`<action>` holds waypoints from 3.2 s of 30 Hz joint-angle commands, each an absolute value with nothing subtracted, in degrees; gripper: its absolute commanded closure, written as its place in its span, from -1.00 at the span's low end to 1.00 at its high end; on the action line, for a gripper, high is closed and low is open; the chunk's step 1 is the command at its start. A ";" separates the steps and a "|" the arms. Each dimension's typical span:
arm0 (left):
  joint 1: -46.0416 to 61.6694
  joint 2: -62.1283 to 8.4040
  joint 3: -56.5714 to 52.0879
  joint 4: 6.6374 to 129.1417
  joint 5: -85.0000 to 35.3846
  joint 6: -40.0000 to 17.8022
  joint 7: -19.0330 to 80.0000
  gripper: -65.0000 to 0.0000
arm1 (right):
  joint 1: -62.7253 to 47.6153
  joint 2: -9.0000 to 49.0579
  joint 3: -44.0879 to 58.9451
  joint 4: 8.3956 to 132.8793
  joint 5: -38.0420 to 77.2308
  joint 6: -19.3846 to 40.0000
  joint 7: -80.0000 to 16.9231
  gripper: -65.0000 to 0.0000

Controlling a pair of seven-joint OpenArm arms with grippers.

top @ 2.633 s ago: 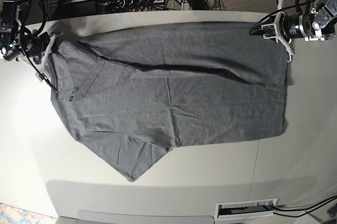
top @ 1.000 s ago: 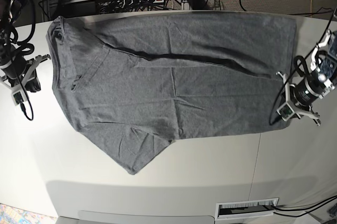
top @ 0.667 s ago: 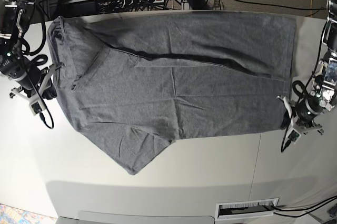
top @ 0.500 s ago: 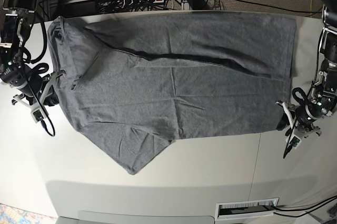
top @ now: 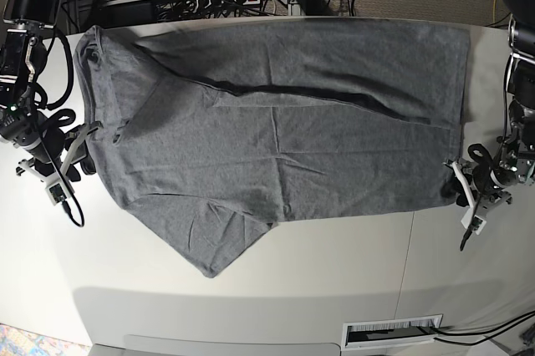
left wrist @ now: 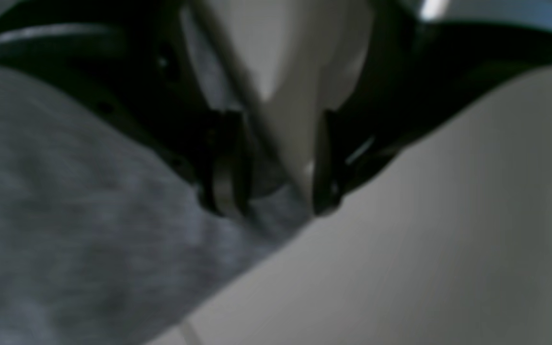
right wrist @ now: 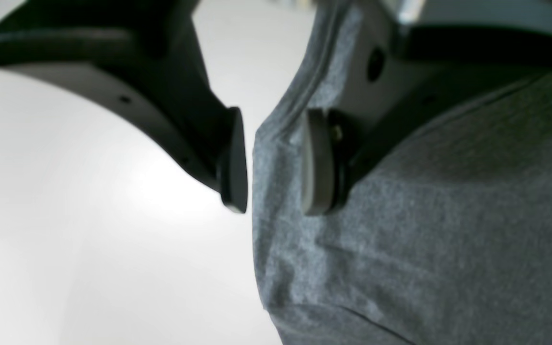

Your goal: Fold the T-shirt properly

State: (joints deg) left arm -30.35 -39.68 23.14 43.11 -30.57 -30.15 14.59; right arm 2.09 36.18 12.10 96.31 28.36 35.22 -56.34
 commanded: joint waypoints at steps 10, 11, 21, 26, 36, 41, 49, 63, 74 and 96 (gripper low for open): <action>-32.23 -38.83 22.57 43.77 -33.41 -32.86 17.10 0.23 | 3.18 37.60 12.69 97.01 29.56 35.05 -55.70 0.38; -32.25 -38.68 22.57 43.77 -31.99 -32.62 16.67 0.23 | 3.20 37.63 12.69 97.01 29.52 35.05 -55.70 0.38; -35.22 -40.03 22.57 46.98 -32.16 -28.18 18.48 0.23 | 3.18 37.63 12.71 97.01 29.34 35.03 -56.84 0.38; -34.89 -39.99 22.57 46.74 -30.28 -24.82 19.20 0.23 | 3.18 37.63 12.71 97.01 29.36 35.03 -57.04 0.38; -32.82 -39.99 22.57 46.72 -29.74 -20.88 23.18 0.23 | 3.18 37.63 12.71 97.01 29.39 35.05 -57.45 0.38; -31.62 -39.68 22.57 46.72 -33.32 -24.14 23.35 0.23 | 3.20 37.63 12.71 97.01 29.61 35.05 -57.41 0.38; -29.54 -37.80 22.57 46.74 -33.26 -27.07 21.82 0.39 | 3.20 37.65 12.71 97.01 29.56 35.05 -57.41 0.38; -33.32 -39.11 22.57 46.78 -38.85 -33.34 26.63 0.48 | 3.20 37.63 12.71 97.01 29.56 35.05 -57.41 0.38; -30.50 -39.09 22.57 46.78 -38.04 -35.86 26.44 1.00 | 3.22 37.63 12.71 97.01 29.56 35.03 -57.01 0.38; -33.15 -45.93 22.57 60.05 -46.37 -36.12 35.46 1.00 | 3.70 37.60 12.69 92.82 21.76 34.96 -45.36 0.38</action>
State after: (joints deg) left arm -31.29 -44.64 23.14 59.31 -45.32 -35.94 36.49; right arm 2.55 36.18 12.10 92.05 21.30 35.33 -46.70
